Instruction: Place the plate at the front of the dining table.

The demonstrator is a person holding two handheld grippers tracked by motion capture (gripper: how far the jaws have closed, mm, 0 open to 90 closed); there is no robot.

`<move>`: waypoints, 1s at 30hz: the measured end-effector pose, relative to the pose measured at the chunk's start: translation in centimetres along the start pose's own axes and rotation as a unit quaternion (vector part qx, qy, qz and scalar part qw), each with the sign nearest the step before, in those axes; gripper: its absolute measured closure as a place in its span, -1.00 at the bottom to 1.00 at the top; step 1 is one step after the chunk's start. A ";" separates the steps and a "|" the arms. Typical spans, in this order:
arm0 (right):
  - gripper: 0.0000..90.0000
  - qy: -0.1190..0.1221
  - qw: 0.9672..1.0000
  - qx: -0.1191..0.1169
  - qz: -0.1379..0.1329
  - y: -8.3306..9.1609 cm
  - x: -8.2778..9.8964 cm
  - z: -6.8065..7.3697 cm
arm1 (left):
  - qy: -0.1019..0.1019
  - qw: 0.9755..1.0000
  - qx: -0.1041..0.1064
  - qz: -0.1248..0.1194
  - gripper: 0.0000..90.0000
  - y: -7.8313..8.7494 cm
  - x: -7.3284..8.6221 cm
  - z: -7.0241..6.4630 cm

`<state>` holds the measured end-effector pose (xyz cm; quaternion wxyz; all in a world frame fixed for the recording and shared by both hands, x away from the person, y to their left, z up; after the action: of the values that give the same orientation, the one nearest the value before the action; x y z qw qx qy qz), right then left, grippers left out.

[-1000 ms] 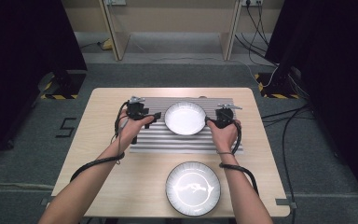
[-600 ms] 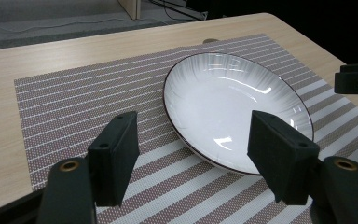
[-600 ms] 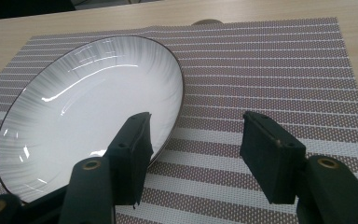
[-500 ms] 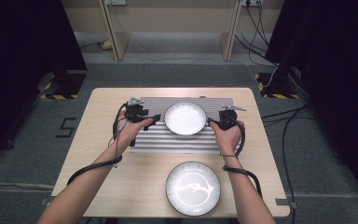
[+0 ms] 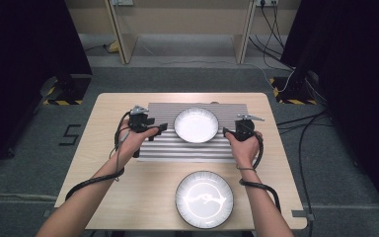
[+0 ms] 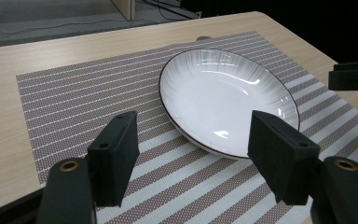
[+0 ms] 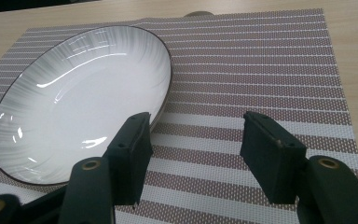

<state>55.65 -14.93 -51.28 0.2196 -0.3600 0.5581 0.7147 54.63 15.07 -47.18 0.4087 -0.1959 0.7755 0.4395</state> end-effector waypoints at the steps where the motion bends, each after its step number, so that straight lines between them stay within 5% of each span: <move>1: -0.05 0.001 1.000 0.000 -0.001 0.1 0.1 0.0 | 0.002 1.000 0.001 -0.001 -0.27 0.1 0.1 0.0; 30: -0.06 -0.005 1.000 0.002 -0.005 2.8 1.9 -1.3 | -0.013 1.000 0.001 -0.006 -0.27 2.9 1.2 0.3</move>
<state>52.72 -17.11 -51.10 0.2267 -0.3592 0.5566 0.7140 52.20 16.93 -46.72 0.4215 -0.1941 0.7696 0.4386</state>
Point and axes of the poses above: each handheld gripper's, and its own axes: y roughly backward along the jaws, x roughly out of its underside, z roughly to its left, the point moved 8 cm from there along -y, roughly forward along the jaws, and after that the axes turned 6 degrees about y, right-handed, at the moved point
